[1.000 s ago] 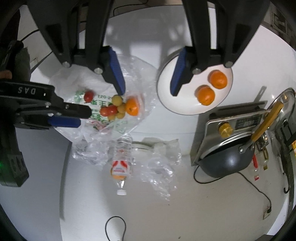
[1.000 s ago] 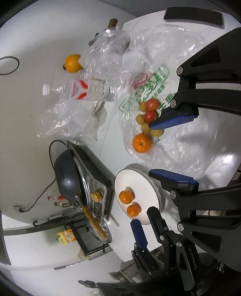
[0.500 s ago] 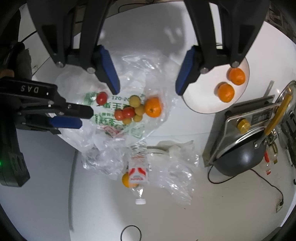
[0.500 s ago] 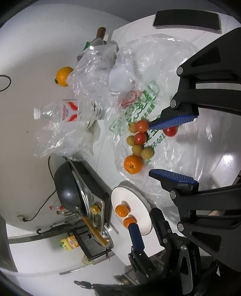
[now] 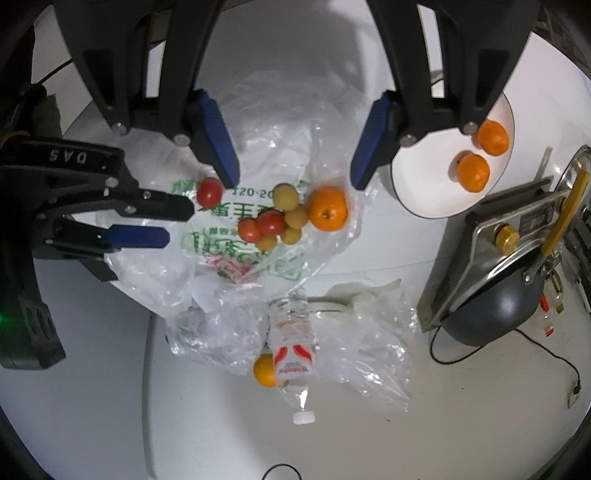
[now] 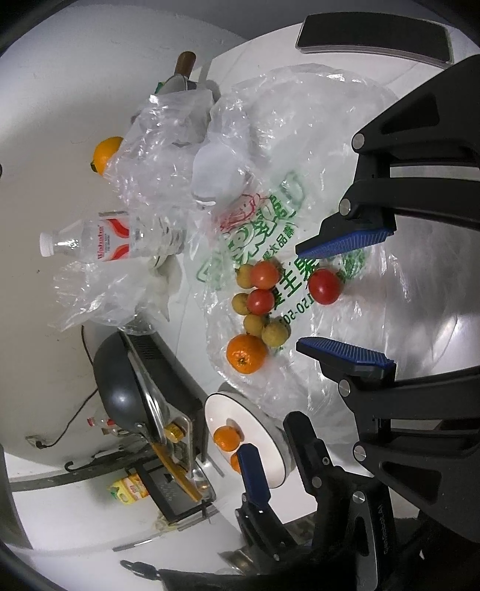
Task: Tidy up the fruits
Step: 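Grasp a cherry tomato with the right gripper while the left gripper grasps a small yellow fruit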
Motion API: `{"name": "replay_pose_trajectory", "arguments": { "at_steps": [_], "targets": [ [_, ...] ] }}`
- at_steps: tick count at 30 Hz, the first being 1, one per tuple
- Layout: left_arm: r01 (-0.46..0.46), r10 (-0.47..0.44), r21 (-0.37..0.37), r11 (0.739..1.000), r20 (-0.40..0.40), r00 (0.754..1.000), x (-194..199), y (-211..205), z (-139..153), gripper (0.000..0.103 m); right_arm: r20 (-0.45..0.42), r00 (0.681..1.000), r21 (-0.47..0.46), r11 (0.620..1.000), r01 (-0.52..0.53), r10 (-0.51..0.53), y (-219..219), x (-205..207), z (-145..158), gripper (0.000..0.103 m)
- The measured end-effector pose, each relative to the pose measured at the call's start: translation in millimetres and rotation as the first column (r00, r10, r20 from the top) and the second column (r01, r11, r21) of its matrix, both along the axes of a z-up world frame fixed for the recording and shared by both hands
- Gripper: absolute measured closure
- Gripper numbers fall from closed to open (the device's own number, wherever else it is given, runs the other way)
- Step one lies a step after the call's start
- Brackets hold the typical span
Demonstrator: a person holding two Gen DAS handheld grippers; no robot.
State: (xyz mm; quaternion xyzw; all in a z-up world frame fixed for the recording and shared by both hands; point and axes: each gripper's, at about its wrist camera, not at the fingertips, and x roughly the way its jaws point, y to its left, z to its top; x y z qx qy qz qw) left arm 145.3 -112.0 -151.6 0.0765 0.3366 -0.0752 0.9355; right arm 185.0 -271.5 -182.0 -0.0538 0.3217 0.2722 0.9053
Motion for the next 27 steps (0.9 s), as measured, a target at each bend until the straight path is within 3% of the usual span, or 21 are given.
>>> {"name": "replay_pose_trajectory", "arguments": {
  "at_steps": [10, 15, 27],
  "targets": [
    [0.012, -0.011, 0.005, 1.0, -0.042, 0.999, 16, -5, -14, 0.039, -0.067, 0.997, -0.049, 0.998, -0.031, 0.028, 11, 21, -29, 0.06],
    [0.021, -0.02, 0.006, 1.0, -0.058, 0.998, 23, -6, -20, 0.039, -0.104, 0.994, -0.072, 0.997, -0.026, 0.019, 14, 32, -38, 0.067],
    [0.061, -0.059, 0.021, 0.998, -0.067, 0.996, 40, -13, -23, 0.044, -0.109, 0.993, -0.085, 0.995, -0.058, 0.049, 17, 39, -38, 0.074]
  ]
}}
